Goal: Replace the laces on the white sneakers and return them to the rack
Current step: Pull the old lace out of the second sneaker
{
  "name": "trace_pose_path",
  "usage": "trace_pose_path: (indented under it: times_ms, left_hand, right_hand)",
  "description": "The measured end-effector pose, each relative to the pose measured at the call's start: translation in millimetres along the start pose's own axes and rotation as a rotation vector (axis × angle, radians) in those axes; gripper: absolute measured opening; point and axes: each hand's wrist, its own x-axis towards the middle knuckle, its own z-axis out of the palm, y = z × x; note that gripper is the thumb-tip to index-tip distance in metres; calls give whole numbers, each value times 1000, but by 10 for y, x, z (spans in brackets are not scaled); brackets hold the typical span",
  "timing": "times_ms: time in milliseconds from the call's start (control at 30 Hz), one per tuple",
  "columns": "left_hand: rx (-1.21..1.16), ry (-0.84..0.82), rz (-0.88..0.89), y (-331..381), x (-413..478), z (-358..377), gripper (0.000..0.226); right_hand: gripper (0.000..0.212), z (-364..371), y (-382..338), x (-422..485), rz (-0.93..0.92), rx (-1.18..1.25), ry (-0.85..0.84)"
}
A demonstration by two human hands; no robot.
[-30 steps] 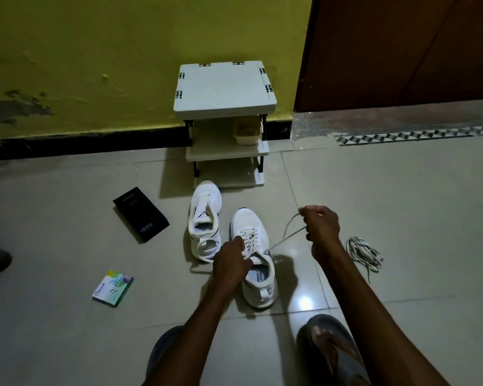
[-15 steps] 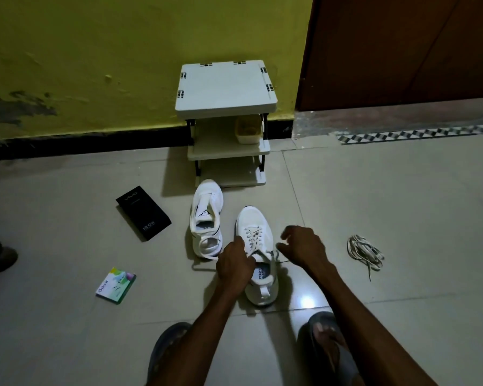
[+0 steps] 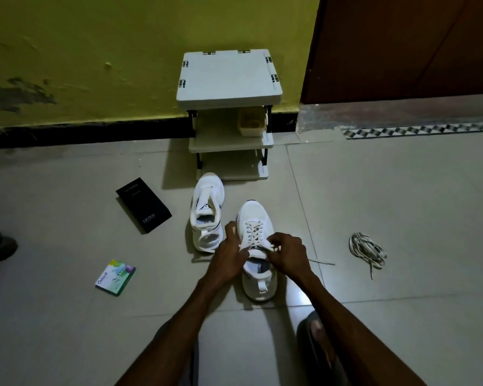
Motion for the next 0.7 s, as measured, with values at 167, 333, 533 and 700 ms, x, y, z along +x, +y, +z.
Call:
trace_pose_path:
  times_ms: [167,333,533,700]
  left_hand:
    - [-49,-127,-70,-106,106,-140,56]
    - [189,-77,-32,-27,66,-19,52]
    - [538,194,192,111,-26,174,28]
    - [819,120,320,143,-22,249,38]
  right_hand:
    - [24,-15,138,102,89,92,-34]
    - [47,-41,50,88,140,104,-70]
    - [45,125,-160,-191,25,-249,215]
    - [35,279,-176,-272,161,-172,205]
